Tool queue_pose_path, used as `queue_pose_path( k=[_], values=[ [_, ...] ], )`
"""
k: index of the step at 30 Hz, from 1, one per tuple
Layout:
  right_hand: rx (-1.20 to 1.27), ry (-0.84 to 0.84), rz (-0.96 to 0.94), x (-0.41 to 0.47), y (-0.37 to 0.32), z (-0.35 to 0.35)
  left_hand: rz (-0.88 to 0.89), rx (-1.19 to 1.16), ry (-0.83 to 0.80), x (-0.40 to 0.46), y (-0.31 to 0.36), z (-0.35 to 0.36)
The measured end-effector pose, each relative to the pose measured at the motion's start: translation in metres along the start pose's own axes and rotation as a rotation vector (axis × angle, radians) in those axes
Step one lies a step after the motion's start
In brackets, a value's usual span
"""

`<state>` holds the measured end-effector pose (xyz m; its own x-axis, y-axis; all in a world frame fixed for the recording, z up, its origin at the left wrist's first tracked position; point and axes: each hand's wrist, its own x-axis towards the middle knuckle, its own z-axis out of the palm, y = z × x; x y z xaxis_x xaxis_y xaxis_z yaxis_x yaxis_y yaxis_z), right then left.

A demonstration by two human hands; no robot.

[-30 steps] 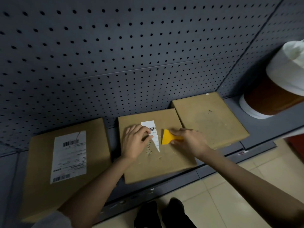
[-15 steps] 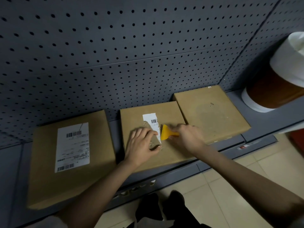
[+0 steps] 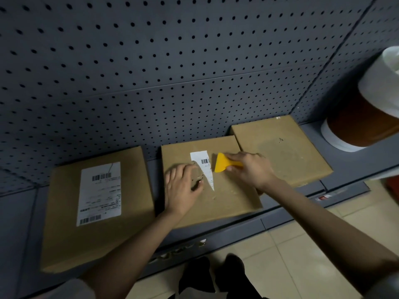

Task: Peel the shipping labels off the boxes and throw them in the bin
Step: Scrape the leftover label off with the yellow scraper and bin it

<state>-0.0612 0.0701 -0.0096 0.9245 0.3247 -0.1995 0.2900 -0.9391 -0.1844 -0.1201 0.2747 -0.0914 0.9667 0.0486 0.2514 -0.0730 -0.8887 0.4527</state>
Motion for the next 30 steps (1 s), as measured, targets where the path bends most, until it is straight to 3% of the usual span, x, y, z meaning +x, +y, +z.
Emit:
queue_pose_path(
  k=[10,16,23,30],
  values=[
    [0.154,-0.046,-0.175,0.082,-0.02,-0.007,-0.183,0.02,0.077,0.034,-0.008,-0.002],
    [0.139,0.009,-0.234,0.111,-0.031,-0.009,-0.147,0.159,0.028,0.032,-0.006,0.01],
    [0.033,-0.119,-0.459,0.125,-0.043,-0.006,-0.189,0.173,0.048,0.006,0.002,0.008],
    [-0.08,-0.112,-0.627,0.135,-0.053,-0.007,-0.278,0.141,0.044,0.01,0.006,0.007]
  ],
)
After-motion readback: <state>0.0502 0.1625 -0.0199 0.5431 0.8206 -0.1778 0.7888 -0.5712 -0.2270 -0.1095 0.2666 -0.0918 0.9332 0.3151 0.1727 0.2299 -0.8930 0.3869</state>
